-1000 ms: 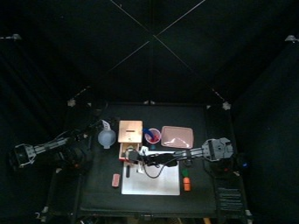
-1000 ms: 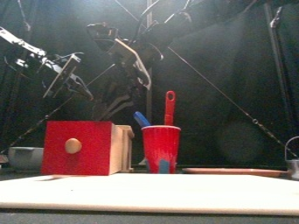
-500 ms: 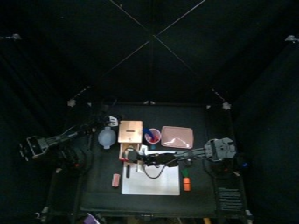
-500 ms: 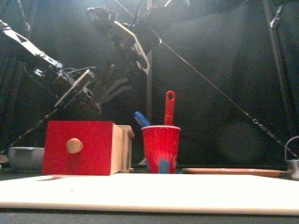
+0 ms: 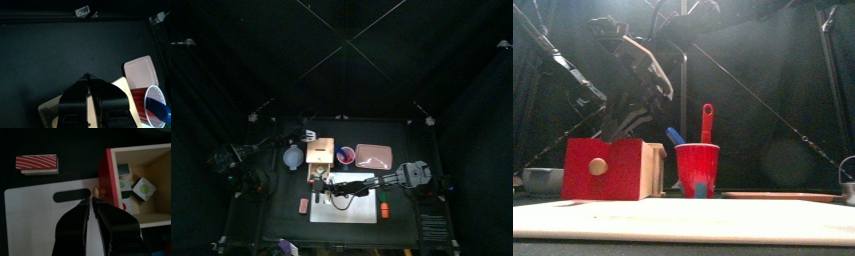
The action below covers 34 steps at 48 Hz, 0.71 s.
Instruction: Close drawer
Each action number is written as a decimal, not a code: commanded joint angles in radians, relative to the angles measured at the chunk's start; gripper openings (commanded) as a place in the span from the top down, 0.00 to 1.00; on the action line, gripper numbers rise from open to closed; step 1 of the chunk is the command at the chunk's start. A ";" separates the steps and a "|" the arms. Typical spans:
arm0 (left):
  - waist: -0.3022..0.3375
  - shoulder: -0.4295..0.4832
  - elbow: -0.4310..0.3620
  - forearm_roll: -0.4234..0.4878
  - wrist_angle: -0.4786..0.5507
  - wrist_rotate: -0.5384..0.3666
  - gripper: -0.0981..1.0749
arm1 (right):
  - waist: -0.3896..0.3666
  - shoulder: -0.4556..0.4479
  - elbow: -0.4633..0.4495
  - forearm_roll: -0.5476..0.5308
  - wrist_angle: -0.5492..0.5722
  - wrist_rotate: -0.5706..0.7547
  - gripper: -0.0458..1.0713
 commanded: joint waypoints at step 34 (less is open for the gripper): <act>0.006 0.044 -0.028 -0.014 0.069 0.003 0.56 | -0.112 0.020 -0.087 -0.044 0.008 -0.009 0.46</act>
